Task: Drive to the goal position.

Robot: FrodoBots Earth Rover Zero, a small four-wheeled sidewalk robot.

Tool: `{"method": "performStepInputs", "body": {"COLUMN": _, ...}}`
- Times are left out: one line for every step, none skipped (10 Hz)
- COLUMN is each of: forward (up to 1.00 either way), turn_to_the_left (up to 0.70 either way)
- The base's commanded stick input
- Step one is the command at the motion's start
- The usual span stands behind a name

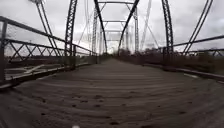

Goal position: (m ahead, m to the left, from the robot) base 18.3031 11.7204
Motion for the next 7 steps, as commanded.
{"method": "performStepInputs", "body": {"forward": 1.00, "turn_to_the_left": 0.00}}
{"method": "performStepInputs", "body": {"forward": 1.00, "turn_to_the_left": 0.00}}
{"method": "performStepInputs", "body": {"forward": 1.00, "turn_to_the_left": 0.00}}
{"method": "performStepInputs", "body": {"forward": 1.00, "turn_to_the_left": 0.00}}
{"method": "performStepInputs", "body": {"forward": 1.00, "turn_to_the_left": 0.00}}
{"method": "performStepInputs", "body": {"forward": 1.00, "turn_to_the_left": 0.00}}
{"method": "performStepInputs", "body": {"forward": 1.00, "turn_to_the_left": 0.00}}
